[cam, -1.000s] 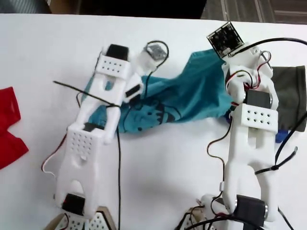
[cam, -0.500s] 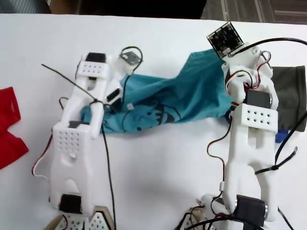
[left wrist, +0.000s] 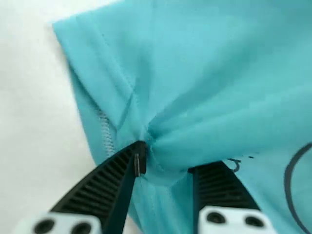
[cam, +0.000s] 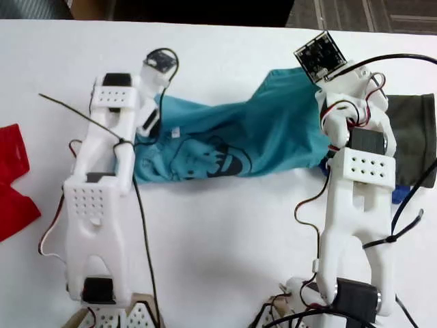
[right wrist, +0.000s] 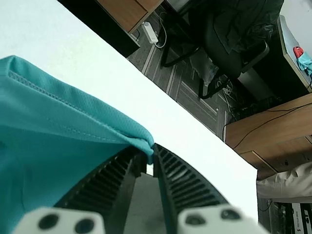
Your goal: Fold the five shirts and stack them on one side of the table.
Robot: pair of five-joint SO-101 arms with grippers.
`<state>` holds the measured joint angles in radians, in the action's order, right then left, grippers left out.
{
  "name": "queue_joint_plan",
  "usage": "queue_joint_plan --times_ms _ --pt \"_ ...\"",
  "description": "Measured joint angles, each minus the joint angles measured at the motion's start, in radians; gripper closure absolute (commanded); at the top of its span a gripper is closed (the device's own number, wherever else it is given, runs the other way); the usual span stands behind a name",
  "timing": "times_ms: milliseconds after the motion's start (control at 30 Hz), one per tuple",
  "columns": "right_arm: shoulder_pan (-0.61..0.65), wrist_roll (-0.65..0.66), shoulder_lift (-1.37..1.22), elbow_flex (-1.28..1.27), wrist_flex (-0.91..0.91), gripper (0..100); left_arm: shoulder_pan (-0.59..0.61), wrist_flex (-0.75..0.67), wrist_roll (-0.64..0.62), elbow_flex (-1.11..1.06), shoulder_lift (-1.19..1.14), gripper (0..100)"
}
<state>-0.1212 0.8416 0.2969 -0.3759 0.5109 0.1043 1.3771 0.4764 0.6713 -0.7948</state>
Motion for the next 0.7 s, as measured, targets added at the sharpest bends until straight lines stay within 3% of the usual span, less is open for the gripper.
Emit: queue_joint_plan --times_ms 333,533,700 --pt "0.000 0.000 0.000 0.000 0.000 97.8 0.008 0.043 -0.006 0.201 -0.025 83" --pt "0.000 0.000 0.000 0.000 0.000 97.8 0.077 -0.054 -0.180 0.365 -0.126 83" --pt "0.000 0.000 0.000 0.000 0.000 97.8 0.087 -0.069 -0.206 0.477 -0.213 83"
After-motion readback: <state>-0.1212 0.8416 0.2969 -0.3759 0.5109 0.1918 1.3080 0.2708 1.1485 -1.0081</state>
